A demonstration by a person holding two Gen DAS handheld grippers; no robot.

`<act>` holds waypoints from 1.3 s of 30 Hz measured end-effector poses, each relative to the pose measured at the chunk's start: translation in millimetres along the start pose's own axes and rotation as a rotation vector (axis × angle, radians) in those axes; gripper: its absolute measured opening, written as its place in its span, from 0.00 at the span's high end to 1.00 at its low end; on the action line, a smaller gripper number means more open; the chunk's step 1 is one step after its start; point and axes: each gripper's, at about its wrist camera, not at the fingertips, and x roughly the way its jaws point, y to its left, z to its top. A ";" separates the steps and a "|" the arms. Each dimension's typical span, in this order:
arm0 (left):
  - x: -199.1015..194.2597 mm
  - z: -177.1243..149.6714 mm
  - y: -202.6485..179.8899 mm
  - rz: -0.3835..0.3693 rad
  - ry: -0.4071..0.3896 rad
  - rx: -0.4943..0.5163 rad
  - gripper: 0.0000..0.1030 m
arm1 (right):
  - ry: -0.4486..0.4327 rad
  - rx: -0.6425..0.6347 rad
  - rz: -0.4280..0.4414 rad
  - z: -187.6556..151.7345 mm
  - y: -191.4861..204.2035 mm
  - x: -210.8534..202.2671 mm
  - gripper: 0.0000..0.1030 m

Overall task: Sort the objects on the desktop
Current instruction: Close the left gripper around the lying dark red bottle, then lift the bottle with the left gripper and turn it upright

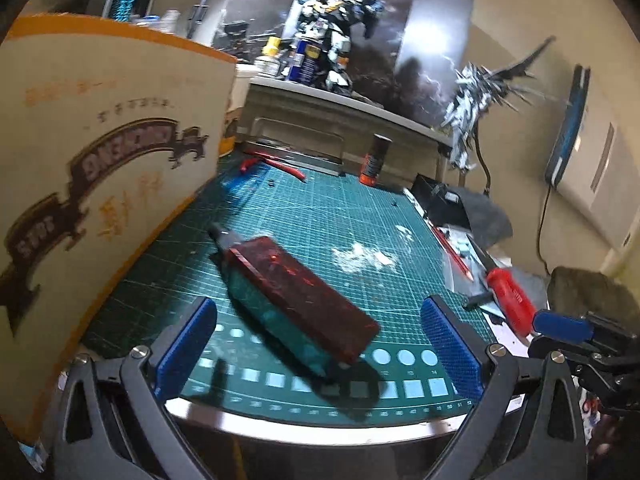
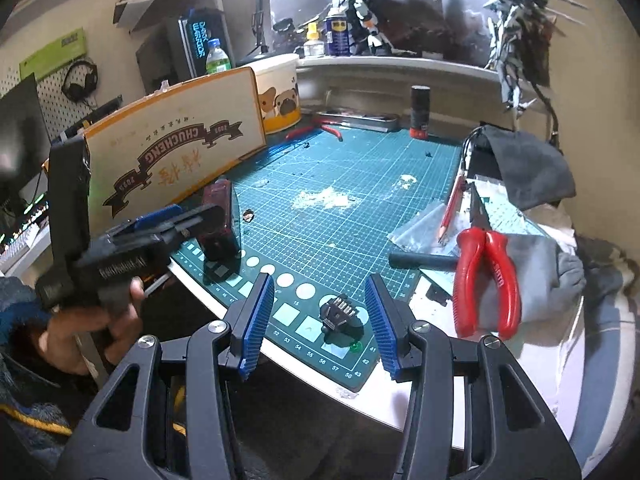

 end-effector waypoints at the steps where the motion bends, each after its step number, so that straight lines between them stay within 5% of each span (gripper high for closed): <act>1: 4.7 0.3 -4.4 0.017 0.006 0.011 0.08 | -0.001 0.006 -0.001 -1.3 -1.1 0.2 0.57; 7: 25.4 -8.5 -7.8 0.098 0.024 0.052 0.35 | 0.000 0.043 0.004 -7.5 -7.0 1.0 0.57; 20: -4.7 -7.2 37.7 -0.064 0.102 0.230 0.64 | 0.011 0.048 0.036 -6.5 -1.3 14.9 0.56; 25: -1.6 8.5 28.3 -0.038 0.182 0.262 0.62 | 0.008 0.061 0.065 -7.3 5.0 25.3 0.56; 27: 1.2 16.3 20.4 -0.025 0.221 0.277 0.33 | 0.011 0.061 0.071 -7.2 8.0 28.0 0.56; 29: 4.0 24.0 12.5 -0.011 0.259 0.293 0.21 | 0.012 0.056 0.070 -7.4 11.0 28.1 0.56; 39: 33.4 55.0 -9.6 0.053 0.471 0.321 0.15 | -0.041 0.096 0.050 -13.9 4.9 10.3 0.49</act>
